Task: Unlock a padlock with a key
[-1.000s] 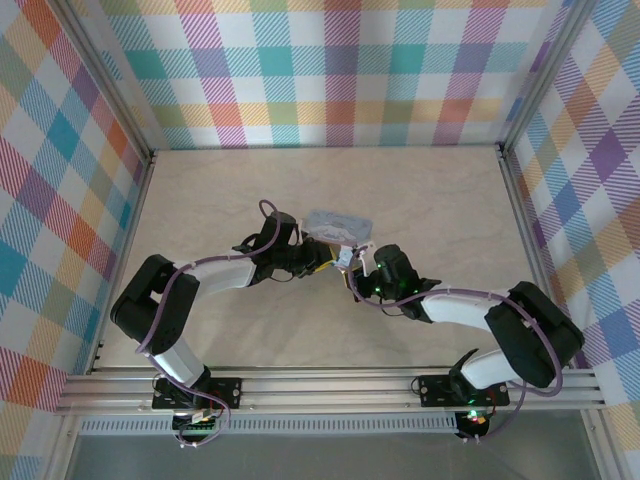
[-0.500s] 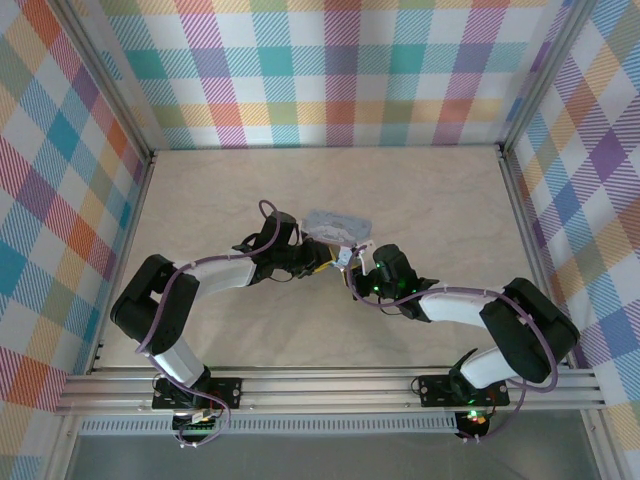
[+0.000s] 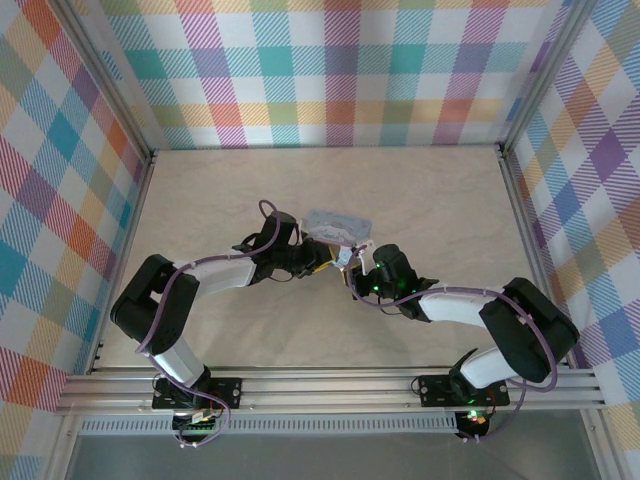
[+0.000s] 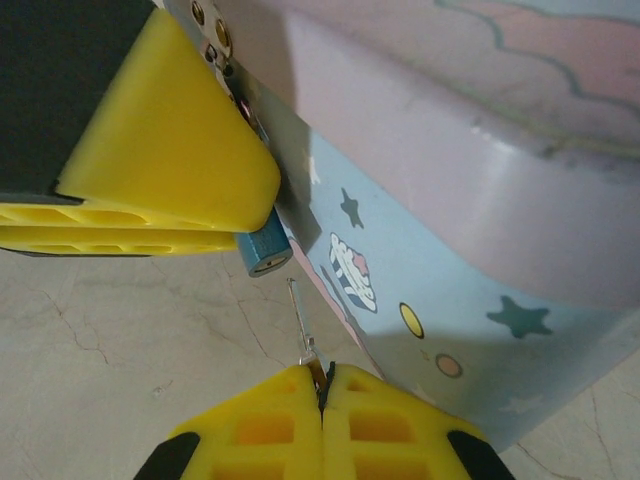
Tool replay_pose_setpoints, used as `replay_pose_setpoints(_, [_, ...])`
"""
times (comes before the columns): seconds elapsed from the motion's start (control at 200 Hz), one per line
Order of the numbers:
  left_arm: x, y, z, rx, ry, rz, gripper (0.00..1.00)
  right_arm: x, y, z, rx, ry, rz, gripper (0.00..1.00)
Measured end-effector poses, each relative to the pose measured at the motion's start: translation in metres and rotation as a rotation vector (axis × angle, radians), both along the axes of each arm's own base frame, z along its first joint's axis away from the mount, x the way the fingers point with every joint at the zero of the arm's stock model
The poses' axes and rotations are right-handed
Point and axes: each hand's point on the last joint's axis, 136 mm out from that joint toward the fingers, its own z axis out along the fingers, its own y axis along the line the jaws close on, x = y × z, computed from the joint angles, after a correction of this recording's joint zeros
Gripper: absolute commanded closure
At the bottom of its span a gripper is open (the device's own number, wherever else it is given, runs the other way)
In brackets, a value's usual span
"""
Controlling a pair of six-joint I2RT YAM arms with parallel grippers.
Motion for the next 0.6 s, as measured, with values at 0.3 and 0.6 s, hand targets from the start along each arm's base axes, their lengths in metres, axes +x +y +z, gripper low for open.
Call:
replay_pose_setpoints(0.3, [0.0003, 0.0, 0.0003, -0.001, -0.002, 0.0, 0.8, 0.0025, 0.0038, 0.0064, 0.018, -0.012, 0.005, 0.99])
replay_pose_setpoints(0.6, [0.0012, 0.0006, 0.0001, 0.002, -0.003, 0.005, 0.8, 0.0039, 0.0049, 0.0052, 0.02, -0.014, 0.004, 0.99])
